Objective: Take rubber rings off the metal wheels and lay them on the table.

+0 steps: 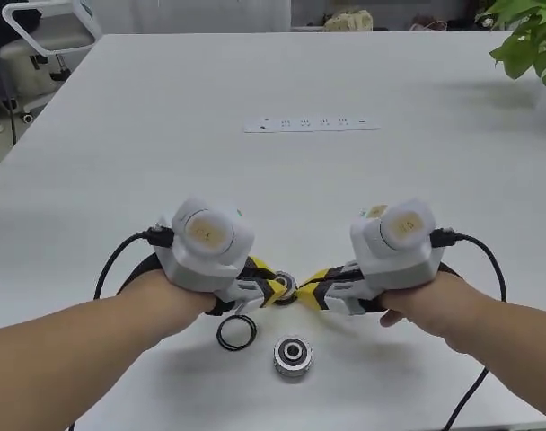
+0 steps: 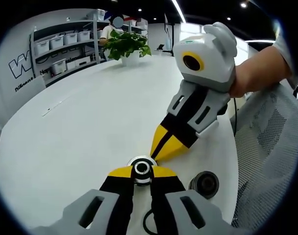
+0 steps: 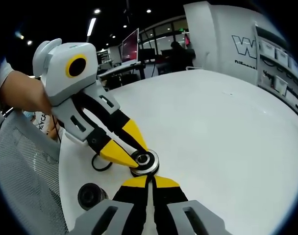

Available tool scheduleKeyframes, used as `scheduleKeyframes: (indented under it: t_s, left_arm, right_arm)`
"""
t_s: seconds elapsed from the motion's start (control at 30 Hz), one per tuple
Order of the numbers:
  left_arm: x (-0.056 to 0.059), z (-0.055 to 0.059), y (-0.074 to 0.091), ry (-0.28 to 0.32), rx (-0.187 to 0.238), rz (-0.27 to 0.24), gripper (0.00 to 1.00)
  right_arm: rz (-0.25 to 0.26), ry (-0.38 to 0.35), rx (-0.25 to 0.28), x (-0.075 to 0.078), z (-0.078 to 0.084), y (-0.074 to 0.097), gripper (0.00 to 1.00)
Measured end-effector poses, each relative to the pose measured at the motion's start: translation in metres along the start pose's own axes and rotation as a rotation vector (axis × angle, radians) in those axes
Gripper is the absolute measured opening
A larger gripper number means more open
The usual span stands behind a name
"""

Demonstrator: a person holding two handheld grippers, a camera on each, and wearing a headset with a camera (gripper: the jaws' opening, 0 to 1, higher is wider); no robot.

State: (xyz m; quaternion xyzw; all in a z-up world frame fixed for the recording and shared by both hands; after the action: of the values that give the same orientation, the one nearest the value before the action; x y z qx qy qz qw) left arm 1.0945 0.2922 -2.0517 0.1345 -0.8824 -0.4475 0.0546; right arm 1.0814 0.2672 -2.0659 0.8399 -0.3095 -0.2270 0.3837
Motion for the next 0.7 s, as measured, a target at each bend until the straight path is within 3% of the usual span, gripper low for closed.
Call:
scheduleKeyframes:
  t_s: [0.7]
  left_arm:
    - [-0.0002,0.0006,-0.0002,0.007,-0.007,-0.009,0.08]
  right_arm:
    - [0.045,0.034,-0.048,-0.0023,0.0008,0.0008,0.00]
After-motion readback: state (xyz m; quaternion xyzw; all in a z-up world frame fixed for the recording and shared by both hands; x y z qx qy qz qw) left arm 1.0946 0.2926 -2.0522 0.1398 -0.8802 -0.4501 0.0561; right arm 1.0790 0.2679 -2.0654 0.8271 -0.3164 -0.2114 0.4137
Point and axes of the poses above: the centre of the closed fingertips' face, and the gripper's own axes: y roughly backward along the fingers, x roughly to its right, z roughly out of its underside, the point moved 1 cm from there along y, roughly backward along the fingers, and after that the axes turned 14 degrees about -x, right-handed, at the moved point
